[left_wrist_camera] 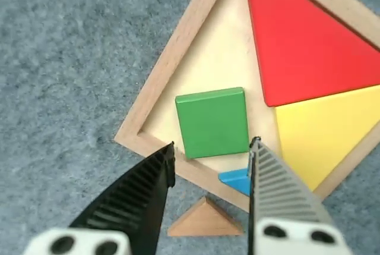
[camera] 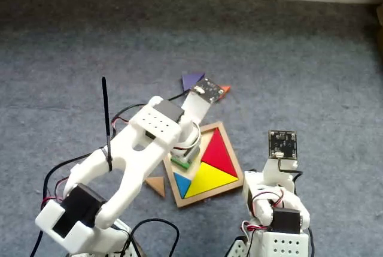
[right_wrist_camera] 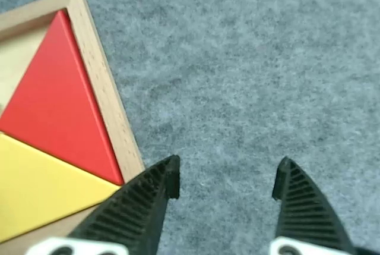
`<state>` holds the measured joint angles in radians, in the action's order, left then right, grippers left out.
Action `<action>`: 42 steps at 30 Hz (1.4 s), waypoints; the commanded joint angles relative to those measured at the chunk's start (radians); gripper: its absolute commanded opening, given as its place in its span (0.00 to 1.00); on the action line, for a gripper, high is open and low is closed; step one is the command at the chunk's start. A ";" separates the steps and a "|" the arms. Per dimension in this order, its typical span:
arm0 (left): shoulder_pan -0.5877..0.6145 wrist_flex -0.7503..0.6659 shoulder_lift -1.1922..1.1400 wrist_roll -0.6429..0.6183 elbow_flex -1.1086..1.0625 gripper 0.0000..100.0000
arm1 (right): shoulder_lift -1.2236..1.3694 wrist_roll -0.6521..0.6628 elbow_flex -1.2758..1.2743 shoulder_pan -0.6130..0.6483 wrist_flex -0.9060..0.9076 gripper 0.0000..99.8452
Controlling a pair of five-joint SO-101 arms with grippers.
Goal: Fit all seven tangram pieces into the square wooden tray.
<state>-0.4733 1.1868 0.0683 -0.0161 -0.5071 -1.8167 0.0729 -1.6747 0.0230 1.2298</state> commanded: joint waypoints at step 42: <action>-0.068 -0.138 0.033 0.261 -0.016 0.06 | -0.008 0.011 -0.104 -0.010 0.007 0.25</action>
<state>-0.5547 1.0487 0.0760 0.2417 -0.5930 -1.8167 0.0729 -1.6747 0.0230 1.2298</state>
